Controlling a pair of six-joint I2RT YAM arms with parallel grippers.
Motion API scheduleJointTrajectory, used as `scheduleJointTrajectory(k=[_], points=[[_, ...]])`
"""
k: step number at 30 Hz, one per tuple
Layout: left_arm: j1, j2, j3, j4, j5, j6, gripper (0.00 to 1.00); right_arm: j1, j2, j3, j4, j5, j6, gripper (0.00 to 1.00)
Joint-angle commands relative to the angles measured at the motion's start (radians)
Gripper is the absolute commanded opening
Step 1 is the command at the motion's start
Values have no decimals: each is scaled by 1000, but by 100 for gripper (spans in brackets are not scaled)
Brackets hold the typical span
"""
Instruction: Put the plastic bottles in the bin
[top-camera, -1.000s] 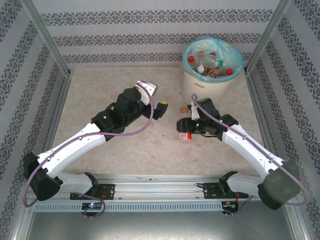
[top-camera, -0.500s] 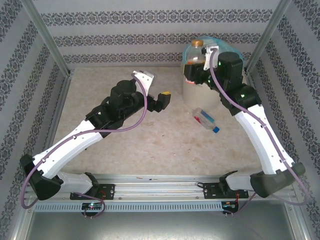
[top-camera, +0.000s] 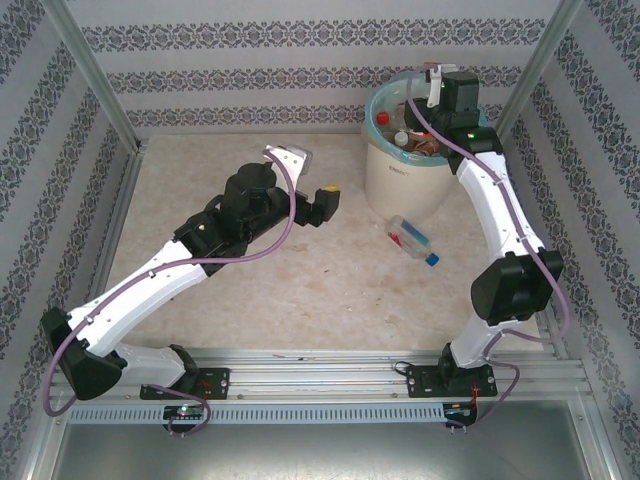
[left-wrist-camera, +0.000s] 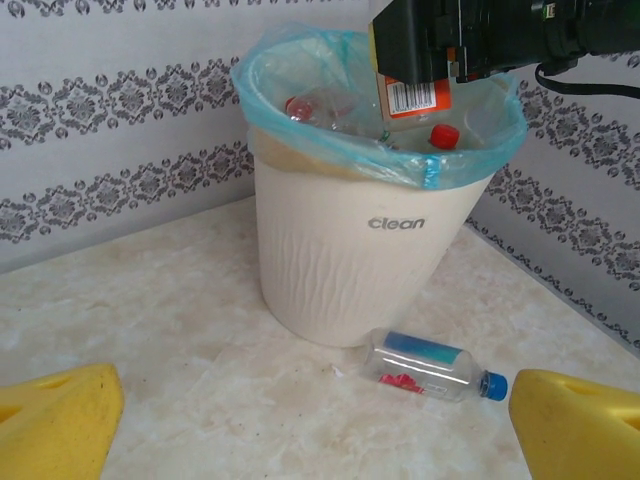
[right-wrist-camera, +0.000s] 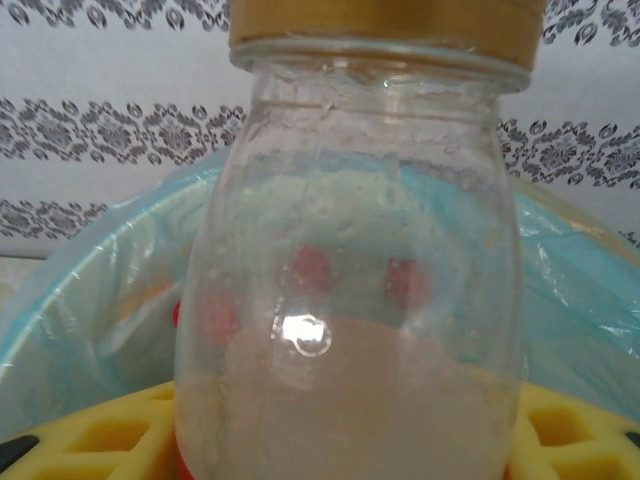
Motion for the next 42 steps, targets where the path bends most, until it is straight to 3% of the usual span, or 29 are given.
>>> scheduleJointTrajectory(k=[1,13,30,42], points=[[-10,-24,-13,-34,-26,-25,99,2,-14,59,-5,52,-39,55],[-10,-34,-21,-38,-30,-13,99,0,-62,1,-2,114,-44,78],[-10,-43,-46,-47,-28,-39,99,-33,-66,-10,-53,44,-5,73],[-10,85,7,-114,116,-106,99,15,-306,-253,52,-244,39,68]])
